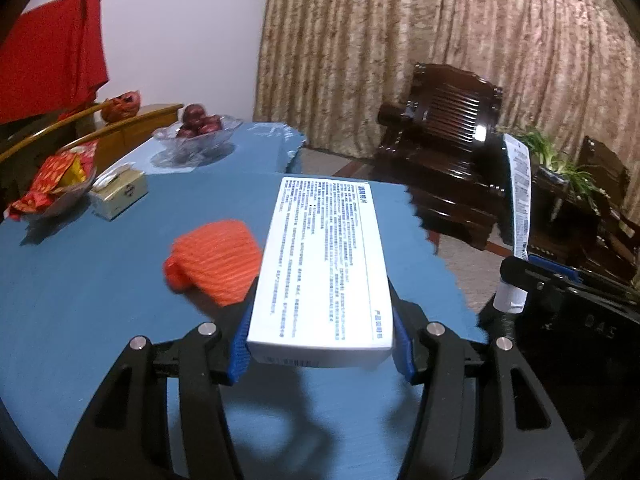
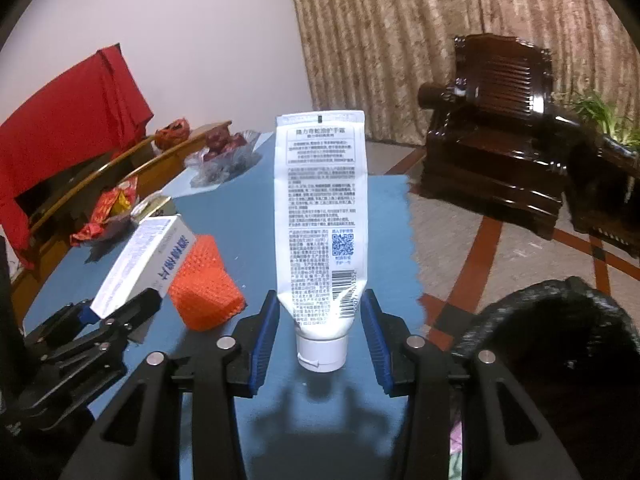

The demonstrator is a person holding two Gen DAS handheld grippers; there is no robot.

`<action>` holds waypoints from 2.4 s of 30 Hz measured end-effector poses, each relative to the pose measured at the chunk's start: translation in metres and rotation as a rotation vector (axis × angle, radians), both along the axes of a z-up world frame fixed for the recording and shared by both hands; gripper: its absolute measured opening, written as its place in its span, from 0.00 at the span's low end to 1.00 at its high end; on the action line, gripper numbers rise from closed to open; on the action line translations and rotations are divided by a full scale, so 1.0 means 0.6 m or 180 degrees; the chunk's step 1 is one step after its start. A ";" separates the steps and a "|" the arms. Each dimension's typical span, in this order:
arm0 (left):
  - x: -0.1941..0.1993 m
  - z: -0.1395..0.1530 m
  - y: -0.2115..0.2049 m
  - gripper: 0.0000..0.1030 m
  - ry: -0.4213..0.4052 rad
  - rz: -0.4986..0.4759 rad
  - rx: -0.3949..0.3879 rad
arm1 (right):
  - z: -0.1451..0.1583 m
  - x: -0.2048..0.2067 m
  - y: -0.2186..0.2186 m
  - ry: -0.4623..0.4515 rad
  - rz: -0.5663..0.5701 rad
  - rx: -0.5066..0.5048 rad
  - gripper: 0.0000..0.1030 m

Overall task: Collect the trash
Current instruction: 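Lift the box and tube and carry both over the bin, then open both grippers over the bin to drop the box and tube, then move both open grippers back over the table toward the orange foam net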

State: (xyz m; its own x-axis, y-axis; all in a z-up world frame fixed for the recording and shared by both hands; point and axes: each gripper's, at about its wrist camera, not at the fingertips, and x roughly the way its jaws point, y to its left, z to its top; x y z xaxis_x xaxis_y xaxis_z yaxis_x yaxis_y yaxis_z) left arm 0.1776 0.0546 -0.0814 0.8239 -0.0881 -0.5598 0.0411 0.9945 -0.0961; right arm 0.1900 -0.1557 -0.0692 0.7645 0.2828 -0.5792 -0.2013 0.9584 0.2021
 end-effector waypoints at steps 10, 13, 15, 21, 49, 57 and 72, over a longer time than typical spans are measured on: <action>-0.003 0.023 -0.117 0.53 -0.0078 -0.0415 -0.0085 | 0.033 -0.063 -0.113 -0.0106 -0.0434 -0.0103 0.40; -0.006 0.029 -0.162 0.53 -0.0106 -0.0576 -0.0106 | 0.039 -0.082 -0.148 -0.0125 -0.0564 -0.0126 0.40; -0.008 0.030 -0.195 0.53 -0.0108 -0.0698 -0.0129 | 0.042 -0.092 -0.169 -0.0129 -0.0637 -0.0137 0.40; -0.007 0.019 -0.276 0.53 -0.0107 -0.0989 -0.0158 | 0.036 -0.126 -0.226 -0.0097 -0.0882 -0.0180 0.40; 0.013 -0.037 -0.373 0.82 0.0068 -0.1416 -0.0080 | -0.042 -0.159 -0.342 0.0236 -0.1466 -0.0210 0.89; 0.011 -0.017 -0.305 0.90 0.0010 -0.1184 -0.0061 | -0.038 -0.153 -0.319 0.0212 -0.1354 -0.0164 0.94; -0.009 0.006 -0.088 0.91 -0.0086 -0.0426 -0.0017 | -0.007 -0.080 -0.161 0.0049 -0.0740 -0.0174 0.94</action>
